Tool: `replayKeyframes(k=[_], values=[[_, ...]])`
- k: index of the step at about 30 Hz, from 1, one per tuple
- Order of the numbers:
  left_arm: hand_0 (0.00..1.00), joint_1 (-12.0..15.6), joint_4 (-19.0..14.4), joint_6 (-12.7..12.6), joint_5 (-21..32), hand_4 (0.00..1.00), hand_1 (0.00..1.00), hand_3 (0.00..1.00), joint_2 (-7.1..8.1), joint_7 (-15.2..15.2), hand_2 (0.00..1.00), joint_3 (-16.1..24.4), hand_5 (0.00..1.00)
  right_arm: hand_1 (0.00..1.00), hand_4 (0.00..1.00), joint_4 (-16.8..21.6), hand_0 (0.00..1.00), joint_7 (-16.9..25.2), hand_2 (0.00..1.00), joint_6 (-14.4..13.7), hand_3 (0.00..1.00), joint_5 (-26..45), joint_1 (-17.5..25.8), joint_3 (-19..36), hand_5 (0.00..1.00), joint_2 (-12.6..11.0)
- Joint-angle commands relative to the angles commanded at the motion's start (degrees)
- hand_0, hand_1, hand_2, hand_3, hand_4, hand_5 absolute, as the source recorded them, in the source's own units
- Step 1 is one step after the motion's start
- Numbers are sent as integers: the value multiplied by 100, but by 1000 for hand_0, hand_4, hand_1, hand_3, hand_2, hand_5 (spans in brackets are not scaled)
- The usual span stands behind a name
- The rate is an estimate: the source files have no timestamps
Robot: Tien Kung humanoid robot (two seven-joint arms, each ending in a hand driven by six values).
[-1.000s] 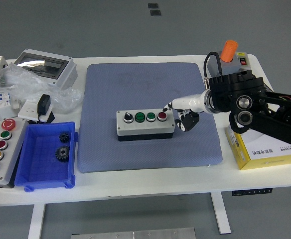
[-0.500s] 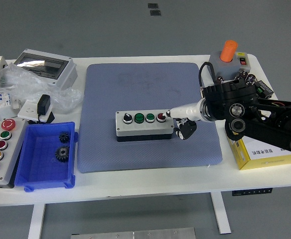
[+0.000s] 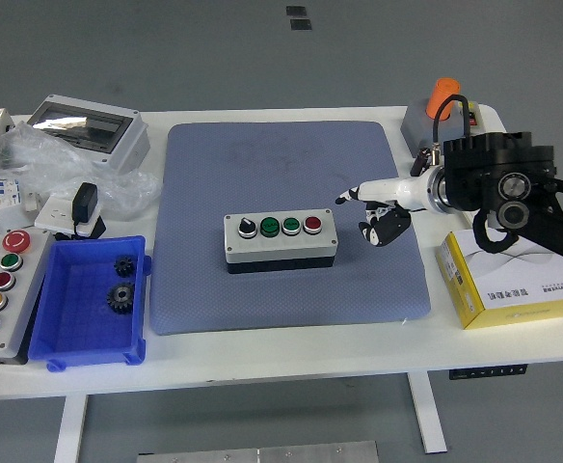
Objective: Pick up the button,place it on the desk,press the button,press the button
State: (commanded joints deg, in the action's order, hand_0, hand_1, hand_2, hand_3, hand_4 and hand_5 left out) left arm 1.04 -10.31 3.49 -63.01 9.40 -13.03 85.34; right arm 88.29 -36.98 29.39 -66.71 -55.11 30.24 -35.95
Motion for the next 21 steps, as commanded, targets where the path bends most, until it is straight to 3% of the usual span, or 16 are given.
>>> replayKeyframes(k=[3, 6, 7, 12, 13, 18, 19, 21], values=[[570, 13, 0, 16, 13, 172, 528, 595, -19, -21, 491, -16, 2, 444, 178, 9, 416, 162, 310, -138, 998, -247, 430, 642, 9, 34], [570, 21, 0, 26, 11, 172, 528, 595, -52, -37, 491, -30, 2, 444, 178, 45, 416, 489, 310, -531, 998, -671, 904, 1295, 9, 248], [571, 21, 0, 29, 6, 171, 528, 595, -66, -43, 492, -35, 2, 547, 410, 56, 451, 646, 595, -738, 998, -858, 1097, 1536, 148, 357], [571, 6, 0, 7, 17, 171, 528, 595, -139, -60, 492, -67, 2, 547, 410, -243, 451, 1667, 595, -1852, 998, -1540, 2077, 2653, 148, 945], [571, 7, 0, -14, 41, 171, 528, 592, -157, -67, 490, -83, 2, 649, 550, -398, 638, 1942, 685, -2127, 977, -1427, 2324, 2925, 281, 1108], [571, 17, 0, -102, 135, 171, 528, 592, -224, -105, 490, -161, 2, 649, 550, -916, 638, 2980, 685, -3170, 977, -772, 3224, 3785, 281, 1654], [572, 21, 0, -144, 150, 168, 527, 595, -243, -131, 489, -187, 2, 731, 832, -1002, 730, 3187, 777, -3377, 913, -625, 3404, 3937, 531, 1766], [572, 33, 0, -260, 167, 168, 527, 595, -281, -195, 489, -242, 2, 731, 832, -1100, 730, 3621, 777, -3811, 913, -359, 3762, 4206, 531, 1929]])
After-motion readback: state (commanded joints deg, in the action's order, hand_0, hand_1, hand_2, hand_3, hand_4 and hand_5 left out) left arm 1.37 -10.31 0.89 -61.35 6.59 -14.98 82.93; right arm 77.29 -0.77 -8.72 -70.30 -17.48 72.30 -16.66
